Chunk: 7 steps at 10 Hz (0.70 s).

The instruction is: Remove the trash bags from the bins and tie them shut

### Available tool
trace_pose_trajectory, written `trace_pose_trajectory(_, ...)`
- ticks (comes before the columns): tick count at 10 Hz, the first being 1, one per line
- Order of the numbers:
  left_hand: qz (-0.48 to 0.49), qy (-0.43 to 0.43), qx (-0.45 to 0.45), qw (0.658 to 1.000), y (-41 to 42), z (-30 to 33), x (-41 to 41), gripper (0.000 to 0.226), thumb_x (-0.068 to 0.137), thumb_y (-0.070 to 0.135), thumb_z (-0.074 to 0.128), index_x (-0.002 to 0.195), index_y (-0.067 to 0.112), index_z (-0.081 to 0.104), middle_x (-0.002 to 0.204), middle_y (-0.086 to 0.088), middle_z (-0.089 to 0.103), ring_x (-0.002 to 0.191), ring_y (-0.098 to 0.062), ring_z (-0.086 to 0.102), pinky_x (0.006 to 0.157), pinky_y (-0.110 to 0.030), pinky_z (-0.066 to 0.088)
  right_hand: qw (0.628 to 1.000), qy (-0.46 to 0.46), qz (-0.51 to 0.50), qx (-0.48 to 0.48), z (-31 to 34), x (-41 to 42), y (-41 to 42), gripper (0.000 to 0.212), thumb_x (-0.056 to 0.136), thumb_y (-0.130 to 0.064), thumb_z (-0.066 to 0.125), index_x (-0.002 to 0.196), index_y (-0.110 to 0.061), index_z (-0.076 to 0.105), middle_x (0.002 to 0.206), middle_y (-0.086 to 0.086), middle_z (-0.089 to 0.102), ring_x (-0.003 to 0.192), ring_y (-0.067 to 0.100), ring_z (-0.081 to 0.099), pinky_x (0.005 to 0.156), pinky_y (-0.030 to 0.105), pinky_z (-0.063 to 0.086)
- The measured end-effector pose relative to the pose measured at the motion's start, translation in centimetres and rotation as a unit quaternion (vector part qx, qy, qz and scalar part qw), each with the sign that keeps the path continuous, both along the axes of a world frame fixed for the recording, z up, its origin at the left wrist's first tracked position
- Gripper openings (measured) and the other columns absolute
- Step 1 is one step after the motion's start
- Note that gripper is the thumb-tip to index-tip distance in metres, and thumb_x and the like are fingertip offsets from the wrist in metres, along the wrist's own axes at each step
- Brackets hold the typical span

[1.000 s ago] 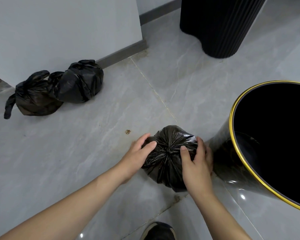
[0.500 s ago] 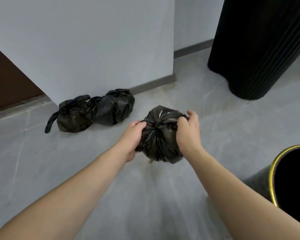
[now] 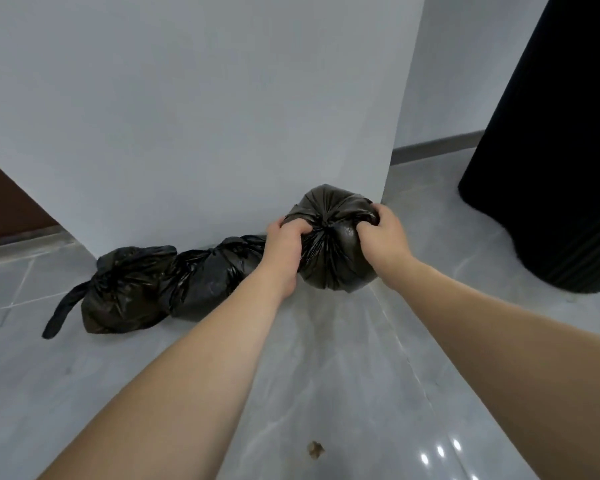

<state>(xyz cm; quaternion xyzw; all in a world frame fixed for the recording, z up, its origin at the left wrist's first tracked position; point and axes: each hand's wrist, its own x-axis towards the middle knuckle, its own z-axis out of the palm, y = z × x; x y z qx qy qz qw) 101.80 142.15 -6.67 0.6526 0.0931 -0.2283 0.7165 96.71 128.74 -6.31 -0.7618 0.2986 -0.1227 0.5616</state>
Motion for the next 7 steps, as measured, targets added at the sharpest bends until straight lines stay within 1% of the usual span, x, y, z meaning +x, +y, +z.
trace_pose_trajectory(1, 0.018, -0.033, -0.010, 0.999, -0.7, -1.2, 1.4, 0.069, 0.063, 0.023, 0.063, 0.130, 0.021, 0.046, 0.118, -0.008, 0.062, 0.098, -0.023, 0.063, 0.073, -0.036, 0.053, 1.000, -0.022, -0.002, 0.021, -0.8, 1.8, -0.4, 0.026, 0.083, -0.010, 0.045, 0.101, -0.027, 0.056, 0.100, 0.000, 0.064, 0.096, 0.022, 0.059, 0.086, 0.031, 0.047)
trace_pose_trajectory(2, -0.006, -0.050, 0.030, 0.998, -0.3, -2.5, 1.8, 0.081, 0.074, 0.020, 0.065, 0.145, 0.031, 0.028, 0.132, -0.002, 0.049, 0.114, -0.022, 0.056, 0.096, -0.041, 0.049, 0.999, 0.012, 0.001, 0.041, -2.6, 2.9, -0.2, 0.024, 0.078, -0.024, 0.046, 0.099, -0.033, 0.056, 0.095, -0.005, 0.064, 0.096, 0.022, 0.059, 0.094, 0.038, 0.044)
trace_pose_trajectory(3, -0.022, -0.076, 0.101, 0.992, 0.8, -3.9, 1.8, 0.080, 0.075, 0.024, 0.065, 0.148, 0.022, 0.030, 0.139, -0.003, 0.045, 0.121, -0.022, 0.052, 0.105, -0.041, 0.044, 0.996, 0.083, 0.010, 0.012, -4.8, 3.0, -0.2, 0.039, 0.065, -0.039, 0.043, 0.100, -0.028, 0.055, 0.111, 0.002, 0.063, 0.104, 0.029, 0.059, 0.107, 0.057, 0.033)
trace_pose_trajectory(4, -0.032, -0.116, 0.156, 0.980, 1.8, -4.3, 1.0, 0.063, 0.081, 0.030, 0.065, 0.140, 0.021, 0.043, 0.134, 0.000, 0.051, 0.118, -0.017, 0.054, 0.105, -0.038, 0.043, 0.990, 0.121, 0.032, -0.066, -5.1, 2.4, -0.4, 0.063, 0.068, -0.044, 0.041, 0.126, -0.020, 0.050, 0.131, 0.007, 0.057, 0.120, 0.031, 0.051, 0.109, 0.054, 0.031)
trace_pose_trajectory(5, -0.063, -0.170, 0.227, 0.957, 2.4, -4.4, 0.2, 0.061, 0.080, 0.046, 0.058, 0.136, 0.023, 0.048, 0.136, 0.000, 0.053, 0.121, -0.017, 0.054, 0.109, -0.038, 0.040, 0.977, 0.107, 0.056, -0.176, -4.0, 1.4, -0.4, 0.061, 0.084, -0.035, 0.042, 0.139, -0.008, 0.040, 0.145, 0.013, 0.045, 0.135, 0.030, 0.038, 0.113, 0.048, 0.026)
trace_pose_trajectory(6, -0.057, -0.253, 0.296, 0.919, 3.3, -3.4, -0.6, 0.049, 0.097, 0.032, 0.047, 0.142, 0.013, 0.041, 0.145, -0.004, 0.039, 0.128, -0.020, 0.045, 0.108, -0.025, 0.029, 0.948, 0.039, 0.098, -0.301, -2.9, 0.7, 0.2, 0.059, 0.084, -0.031, 0.036, 0.135, -0.001, 0.043, 0.142, 0.018, 0.045, 0.135, 0.032, 0.036, 0.114, 0.048, 0.024)
trace_pose_trajectory(7, -0.020, -0.320, 0.347, 0.881, 4.5, -2.2, -1.7, 0.048, 0.101, 0.029, 0.042, 0.145, 0.010, 0.036, 0.150, -0.007, 0.033, 0.133, -0.023, 0.040, 0.108, -0.029, 0.028, 0.917, -0.010, 0.148, -0.369, -1.7, -0.3, 1.8, 0.055, 0.090, -0.024, 0.042, 0.138, 0.001, 0.040, 0.146, 0.019, 0.040, 0.139, 0.030, 0.030, 0.118, 0.041, 0.015)
